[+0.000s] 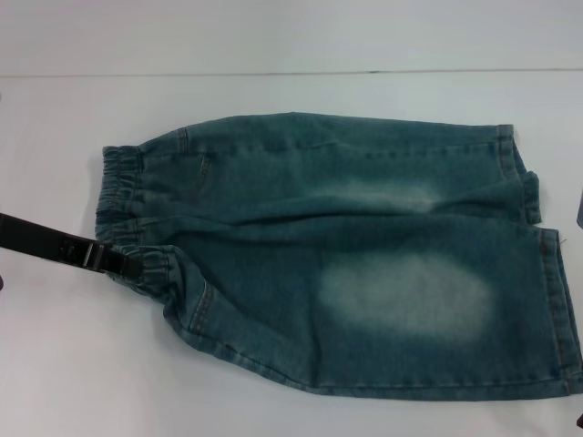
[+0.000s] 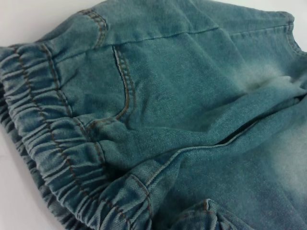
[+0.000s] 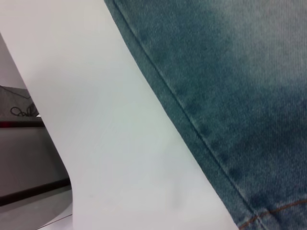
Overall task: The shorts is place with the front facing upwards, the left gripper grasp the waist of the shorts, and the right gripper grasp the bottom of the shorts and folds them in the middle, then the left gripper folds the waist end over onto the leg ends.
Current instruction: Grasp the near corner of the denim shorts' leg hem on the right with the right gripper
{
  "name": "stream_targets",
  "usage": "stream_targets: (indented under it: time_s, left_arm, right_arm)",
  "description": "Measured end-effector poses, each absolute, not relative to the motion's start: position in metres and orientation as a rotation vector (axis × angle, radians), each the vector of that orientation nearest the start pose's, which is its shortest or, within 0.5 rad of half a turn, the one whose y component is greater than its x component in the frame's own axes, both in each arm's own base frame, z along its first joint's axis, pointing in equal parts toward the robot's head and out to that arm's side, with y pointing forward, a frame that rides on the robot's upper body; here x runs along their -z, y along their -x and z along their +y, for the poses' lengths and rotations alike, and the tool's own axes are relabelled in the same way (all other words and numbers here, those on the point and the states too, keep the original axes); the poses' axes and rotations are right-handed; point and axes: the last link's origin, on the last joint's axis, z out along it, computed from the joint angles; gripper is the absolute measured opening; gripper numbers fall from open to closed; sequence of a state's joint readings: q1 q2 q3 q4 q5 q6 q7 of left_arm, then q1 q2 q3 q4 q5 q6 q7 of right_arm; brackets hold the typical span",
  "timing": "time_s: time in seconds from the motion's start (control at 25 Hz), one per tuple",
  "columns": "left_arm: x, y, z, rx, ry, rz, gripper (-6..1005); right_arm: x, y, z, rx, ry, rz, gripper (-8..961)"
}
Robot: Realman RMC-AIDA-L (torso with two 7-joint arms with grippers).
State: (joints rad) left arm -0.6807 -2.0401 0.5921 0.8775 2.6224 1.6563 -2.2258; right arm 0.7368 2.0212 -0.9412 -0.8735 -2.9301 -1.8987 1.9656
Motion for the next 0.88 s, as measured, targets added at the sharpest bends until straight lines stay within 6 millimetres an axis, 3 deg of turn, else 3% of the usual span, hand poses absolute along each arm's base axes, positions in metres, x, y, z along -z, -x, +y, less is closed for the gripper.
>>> stream_targets:
  time_s: [0.88]
  left_arm:
    - [-0.0425,0.2775,0.3511,-0.008,2.512,-1.522,49]
  right_arm:
    - [-0.0358,-0.2714,0.3228,0.902,2.930,1.039,907]
